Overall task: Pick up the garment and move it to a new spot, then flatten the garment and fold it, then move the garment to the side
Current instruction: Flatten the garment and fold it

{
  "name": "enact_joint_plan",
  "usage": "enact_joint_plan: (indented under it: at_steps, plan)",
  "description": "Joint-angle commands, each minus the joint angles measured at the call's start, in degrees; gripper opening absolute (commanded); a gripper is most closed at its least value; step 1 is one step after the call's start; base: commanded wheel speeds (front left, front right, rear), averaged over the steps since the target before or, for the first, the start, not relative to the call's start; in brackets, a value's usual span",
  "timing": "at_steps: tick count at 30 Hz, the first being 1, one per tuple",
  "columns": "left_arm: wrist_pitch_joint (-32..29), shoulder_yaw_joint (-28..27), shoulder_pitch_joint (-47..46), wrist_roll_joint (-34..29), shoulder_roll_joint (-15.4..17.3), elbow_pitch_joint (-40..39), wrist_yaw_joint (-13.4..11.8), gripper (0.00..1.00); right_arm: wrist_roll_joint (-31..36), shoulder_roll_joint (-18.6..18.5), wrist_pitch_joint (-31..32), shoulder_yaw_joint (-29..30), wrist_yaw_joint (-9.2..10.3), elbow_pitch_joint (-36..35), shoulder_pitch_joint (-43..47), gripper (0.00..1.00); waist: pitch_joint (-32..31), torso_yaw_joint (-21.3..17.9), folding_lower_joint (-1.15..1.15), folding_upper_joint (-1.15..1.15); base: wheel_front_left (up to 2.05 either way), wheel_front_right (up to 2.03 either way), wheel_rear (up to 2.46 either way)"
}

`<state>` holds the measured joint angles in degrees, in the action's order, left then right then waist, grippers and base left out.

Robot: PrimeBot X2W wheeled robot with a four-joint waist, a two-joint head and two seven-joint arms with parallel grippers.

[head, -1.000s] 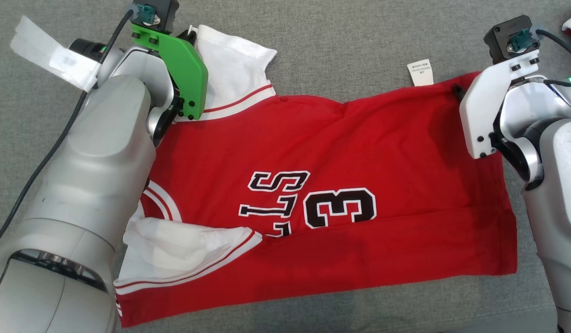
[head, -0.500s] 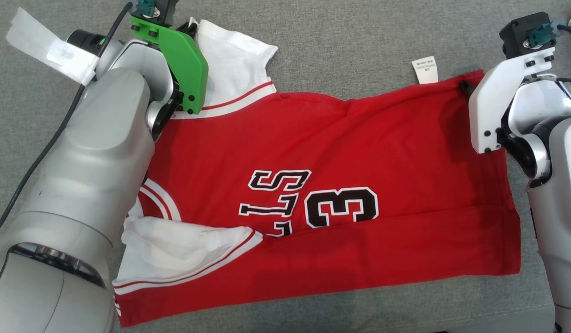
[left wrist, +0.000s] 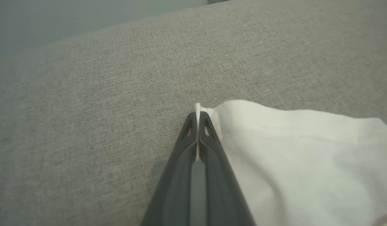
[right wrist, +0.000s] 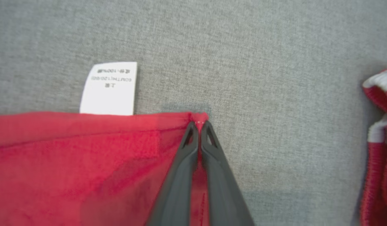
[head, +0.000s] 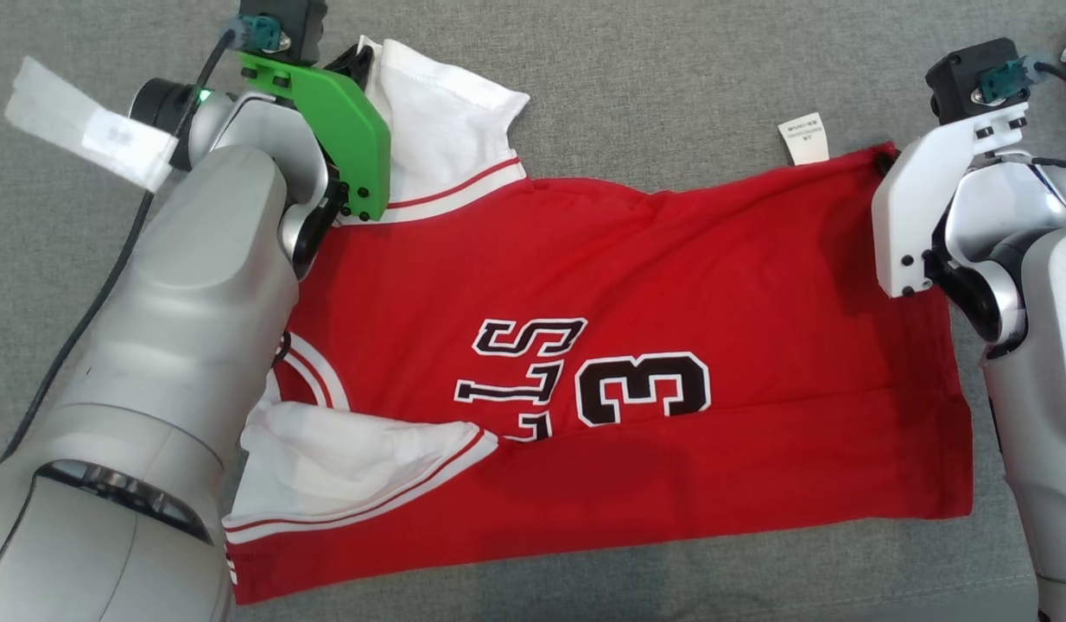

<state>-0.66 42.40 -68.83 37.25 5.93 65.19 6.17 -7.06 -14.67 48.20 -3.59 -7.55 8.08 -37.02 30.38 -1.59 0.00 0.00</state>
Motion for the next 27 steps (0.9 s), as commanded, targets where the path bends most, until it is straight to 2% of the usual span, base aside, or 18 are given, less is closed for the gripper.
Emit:
enact_joint_plan:
  at_steps: [1,7,12,17,19,23,27]
  plan:
    - [0.8,-0.5,0.9,0.7,0.2,0.3,-0.6,0.0,-0.3,-0.4,-0.3,0.3,0.13,0.7,1.4,0.0,-0.6,0.4,0.0,0.0,0.0,0.0,0.0]
    - [10.0,-3.6,2.3,3.1,-0.5,-1.9,-1.8,0.0,-1.3,-0.3,-4.3,2.3,0.12,-0.3,3.2,0.0,-2.6,2.3,0.0,0.0,0.0,0.0,0.0]
    - [14.6,-5.5,5.5,4.3,0.4,-5.7,-2.3,0.0,-1.3,-0.7,-9.0,3.0,0.11,-1.1,5.6,0.0,-5.2,3.9,0.0,0.0,0.0,0.0,0.0]
    - [15.9,-7.8,10.8,3.5,2.6,-13.2,-4.6,0.0,-0.6,-1.1,-12.6,3.6,0.11,-0.9,7.8,0.0,-7.9,5.3,0.0,0.0,0.0,0.0,0.0]
    - [15.8,-9.9,14.6,3.0,3.8,-19.2,-6.3,0.0,-0.6,-1.1,-13.7,3.9,0.11,0.2,9.0,0.0,-9.5,6.0,0.0,0.0,0.0,0.0,0.0]
    - [15.9,-11.9,20.3,2.8,4.3,-27.1,-8.0,0.0,-1.7,-1.0,-14.1,3.9,0.11,1.1,10.7,0.0,-11.4,6.9,0.0,0.0,0.0,0.0,0.0]
    - [15.7,-11.6,27.5,2.7,5.3,-34.9,-9.8,0.0,-2.5,-2.0,-14.0,2.9,0.11,0.8,12.9,0.0,-13.2,7.5,0.0,0.0,0.0,0.0,0.0]
